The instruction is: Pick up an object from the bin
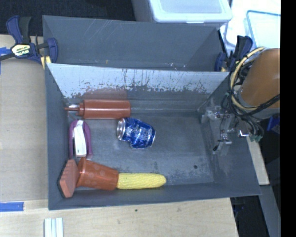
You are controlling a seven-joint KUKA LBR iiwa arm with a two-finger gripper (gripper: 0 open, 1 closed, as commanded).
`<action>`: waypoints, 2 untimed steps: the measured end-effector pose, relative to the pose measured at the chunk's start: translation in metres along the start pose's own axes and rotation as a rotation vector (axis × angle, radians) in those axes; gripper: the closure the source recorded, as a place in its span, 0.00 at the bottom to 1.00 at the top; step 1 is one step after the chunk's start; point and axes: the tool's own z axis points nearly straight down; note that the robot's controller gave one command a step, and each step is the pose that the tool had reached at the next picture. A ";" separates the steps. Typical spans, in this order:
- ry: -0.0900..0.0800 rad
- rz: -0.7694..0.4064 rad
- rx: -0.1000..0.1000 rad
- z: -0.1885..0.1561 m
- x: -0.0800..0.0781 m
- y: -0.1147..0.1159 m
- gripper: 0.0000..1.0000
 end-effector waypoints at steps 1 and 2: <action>0.000 0.023 -0.001 0.047 0.029 0.013 0.00; -0.004 -0.016 0.000 0.063 0.011 0.032 0.00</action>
Offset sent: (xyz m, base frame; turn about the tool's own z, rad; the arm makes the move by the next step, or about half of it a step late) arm -0.0058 0.0394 -0.0695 -0.0819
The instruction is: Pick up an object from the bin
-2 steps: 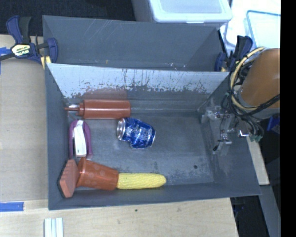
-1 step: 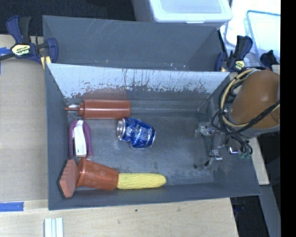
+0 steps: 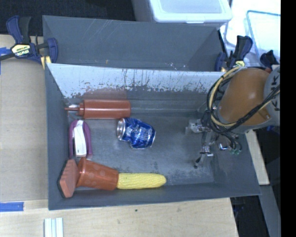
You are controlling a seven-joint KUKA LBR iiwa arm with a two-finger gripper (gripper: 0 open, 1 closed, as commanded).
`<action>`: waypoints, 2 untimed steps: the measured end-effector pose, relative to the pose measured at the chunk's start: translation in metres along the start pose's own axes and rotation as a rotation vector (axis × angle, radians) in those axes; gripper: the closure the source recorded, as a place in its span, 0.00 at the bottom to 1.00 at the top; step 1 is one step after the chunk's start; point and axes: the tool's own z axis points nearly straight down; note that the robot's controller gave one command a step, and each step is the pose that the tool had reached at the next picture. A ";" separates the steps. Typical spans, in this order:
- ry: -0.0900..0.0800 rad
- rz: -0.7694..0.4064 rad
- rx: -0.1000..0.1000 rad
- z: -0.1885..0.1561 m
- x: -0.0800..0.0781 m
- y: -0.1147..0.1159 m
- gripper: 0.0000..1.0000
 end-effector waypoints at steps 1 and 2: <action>0.007 0.137 -0.001 0.001 0.020 0.021 0.00; -0.005 -0.082 0.000 0.005 0.006 0.046 0.00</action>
Offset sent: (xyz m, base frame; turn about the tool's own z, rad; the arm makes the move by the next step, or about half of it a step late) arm -0.0101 0.0453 -0.0060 -0.0821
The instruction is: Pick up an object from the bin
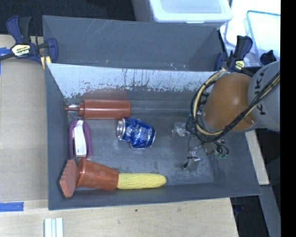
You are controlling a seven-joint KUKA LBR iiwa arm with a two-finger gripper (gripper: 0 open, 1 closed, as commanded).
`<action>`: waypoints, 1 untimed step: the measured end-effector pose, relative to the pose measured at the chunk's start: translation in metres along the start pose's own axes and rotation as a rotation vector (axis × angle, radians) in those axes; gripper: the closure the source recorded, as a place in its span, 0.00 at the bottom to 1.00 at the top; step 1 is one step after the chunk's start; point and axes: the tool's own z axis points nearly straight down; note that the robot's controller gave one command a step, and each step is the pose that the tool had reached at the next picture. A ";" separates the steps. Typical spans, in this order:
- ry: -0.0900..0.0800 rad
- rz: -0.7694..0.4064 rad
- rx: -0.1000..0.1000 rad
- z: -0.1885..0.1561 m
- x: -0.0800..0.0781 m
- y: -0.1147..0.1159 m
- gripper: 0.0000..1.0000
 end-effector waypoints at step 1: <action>0.006 0.464 0.000 0.000 0.017 0.009 0.00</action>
Offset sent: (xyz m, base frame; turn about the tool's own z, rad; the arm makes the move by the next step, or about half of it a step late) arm -0.0056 0.0452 -0.0007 0.0885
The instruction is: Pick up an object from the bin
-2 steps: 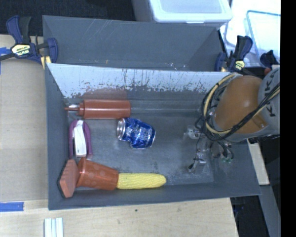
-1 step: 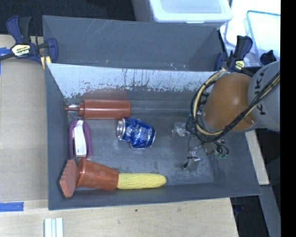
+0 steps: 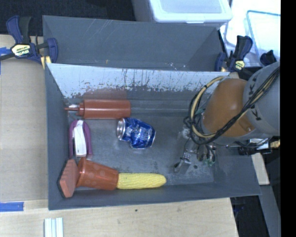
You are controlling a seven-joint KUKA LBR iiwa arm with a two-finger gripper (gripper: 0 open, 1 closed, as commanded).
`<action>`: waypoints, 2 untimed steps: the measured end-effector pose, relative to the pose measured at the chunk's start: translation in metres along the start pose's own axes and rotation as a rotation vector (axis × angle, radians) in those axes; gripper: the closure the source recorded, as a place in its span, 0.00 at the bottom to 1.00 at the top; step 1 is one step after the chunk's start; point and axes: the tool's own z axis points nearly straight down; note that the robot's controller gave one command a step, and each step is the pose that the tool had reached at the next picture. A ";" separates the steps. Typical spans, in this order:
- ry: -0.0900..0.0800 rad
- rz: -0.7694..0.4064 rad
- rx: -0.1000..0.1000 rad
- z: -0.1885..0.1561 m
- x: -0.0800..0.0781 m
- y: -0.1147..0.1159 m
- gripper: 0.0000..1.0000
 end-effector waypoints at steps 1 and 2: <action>-0.010 -0.328 0.000 0.000 -0.001 0.031 0.00; -0.004 -0.366 0.000 -0.014 -0.002 0.031 0.00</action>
Offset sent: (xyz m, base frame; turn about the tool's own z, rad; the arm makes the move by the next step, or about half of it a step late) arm 0.0177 0.0243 0.0597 0.0302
